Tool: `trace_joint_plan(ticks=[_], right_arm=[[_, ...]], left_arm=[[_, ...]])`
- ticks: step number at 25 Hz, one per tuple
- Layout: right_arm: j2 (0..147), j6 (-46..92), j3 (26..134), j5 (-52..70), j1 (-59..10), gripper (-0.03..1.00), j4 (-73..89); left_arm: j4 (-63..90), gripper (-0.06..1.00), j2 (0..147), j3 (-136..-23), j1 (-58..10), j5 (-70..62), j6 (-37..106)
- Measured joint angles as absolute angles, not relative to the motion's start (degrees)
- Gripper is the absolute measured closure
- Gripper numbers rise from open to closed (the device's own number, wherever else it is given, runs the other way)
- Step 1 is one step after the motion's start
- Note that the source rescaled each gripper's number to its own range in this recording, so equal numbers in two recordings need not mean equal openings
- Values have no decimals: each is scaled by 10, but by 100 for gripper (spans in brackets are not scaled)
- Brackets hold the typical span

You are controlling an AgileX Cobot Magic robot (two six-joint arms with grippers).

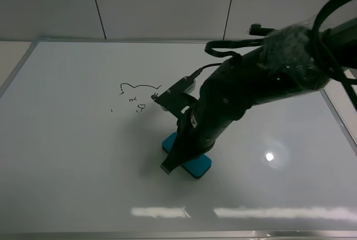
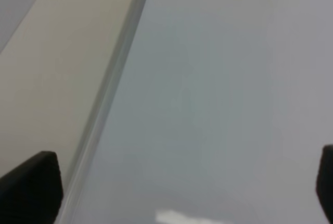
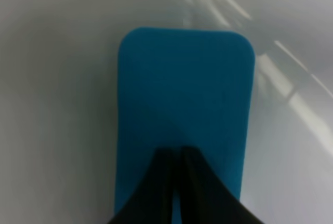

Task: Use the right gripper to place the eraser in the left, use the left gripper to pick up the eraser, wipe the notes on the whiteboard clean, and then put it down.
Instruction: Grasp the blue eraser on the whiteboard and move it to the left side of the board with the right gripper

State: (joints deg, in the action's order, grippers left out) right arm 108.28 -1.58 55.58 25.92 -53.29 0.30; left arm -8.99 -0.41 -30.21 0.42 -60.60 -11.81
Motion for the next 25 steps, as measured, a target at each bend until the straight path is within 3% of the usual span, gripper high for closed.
trace_joint_plan(ticks=[12,25], right_arm=[[1260,-16,850,347,-629,97,14],[1405,-31,1114,397,-640,97,53]], left_arm=[[-90,-4,-4,-302,4,-606,-118],[-90,-4,-4,-302,4,-606,-118]])
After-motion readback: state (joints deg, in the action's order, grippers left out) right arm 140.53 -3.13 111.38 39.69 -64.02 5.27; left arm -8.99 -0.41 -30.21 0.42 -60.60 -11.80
